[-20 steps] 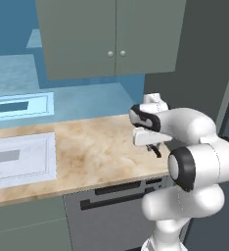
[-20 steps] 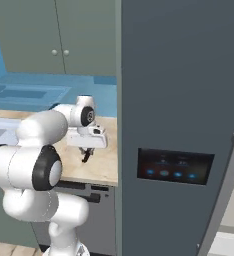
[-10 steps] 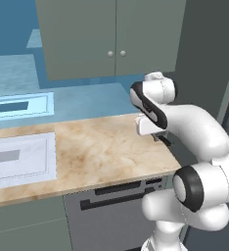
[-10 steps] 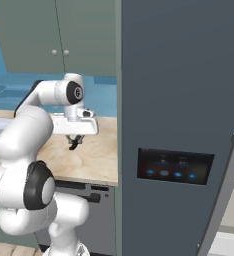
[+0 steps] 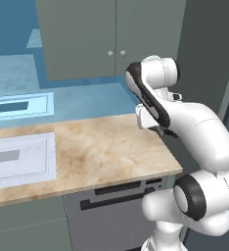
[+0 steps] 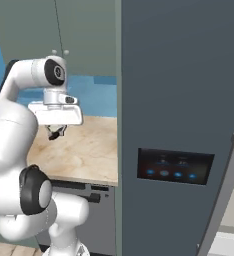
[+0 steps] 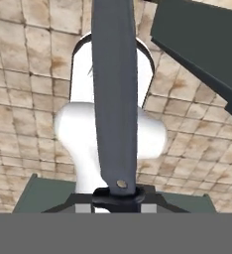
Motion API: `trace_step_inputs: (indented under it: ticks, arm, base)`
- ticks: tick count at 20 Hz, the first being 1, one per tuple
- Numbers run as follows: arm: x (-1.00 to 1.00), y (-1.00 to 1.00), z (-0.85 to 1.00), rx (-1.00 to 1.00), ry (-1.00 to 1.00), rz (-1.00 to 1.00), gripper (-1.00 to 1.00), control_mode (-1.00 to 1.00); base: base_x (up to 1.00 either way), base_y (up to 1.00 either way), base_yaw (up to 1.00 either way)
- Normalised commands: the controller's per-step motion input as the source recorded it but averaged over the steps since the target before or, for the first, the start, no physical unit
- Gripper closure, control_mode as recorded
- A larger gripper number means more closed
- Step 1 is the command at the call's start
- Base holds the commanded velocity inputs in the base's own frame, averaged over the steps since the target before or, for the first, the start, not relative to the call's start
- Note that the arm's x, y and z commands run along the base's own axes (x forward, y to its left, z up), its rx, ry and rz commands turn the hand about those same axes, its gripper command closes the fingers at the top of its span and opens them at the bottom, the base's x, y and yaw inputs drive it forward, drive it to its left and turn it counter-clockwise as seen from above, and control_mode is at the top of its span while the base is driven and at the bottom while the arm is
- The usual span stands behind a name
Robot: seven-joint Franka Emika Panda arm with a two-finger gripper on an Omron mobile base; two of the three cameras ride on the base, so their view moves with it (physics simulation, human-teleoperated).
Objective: Retrieve the butter from the fridge and place it on a plate on the dining table. Then retrieve the butter knife by the fridge and place it near the plate.
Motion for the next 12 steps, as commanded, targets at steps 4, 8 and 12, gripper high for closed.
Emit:
trace_step_inputs:
  ticks: [4,8,12]
  arm:
    - [-0.59,0.09,0.21,0.01,-0.03,0.05,1.00,-1.00]
    - [-0.48,0.00,0.03,0.00,-0.12,0.00,1.00,-1.00]
    - [-0.28,0.00,0.00,0.03,-0.10,0.00,1.00,-1.00]
  base:
    - [0.00,0.00,0.00]
    - [0.00,0.00,0.00]
    - [0.00,0.00,0.00]
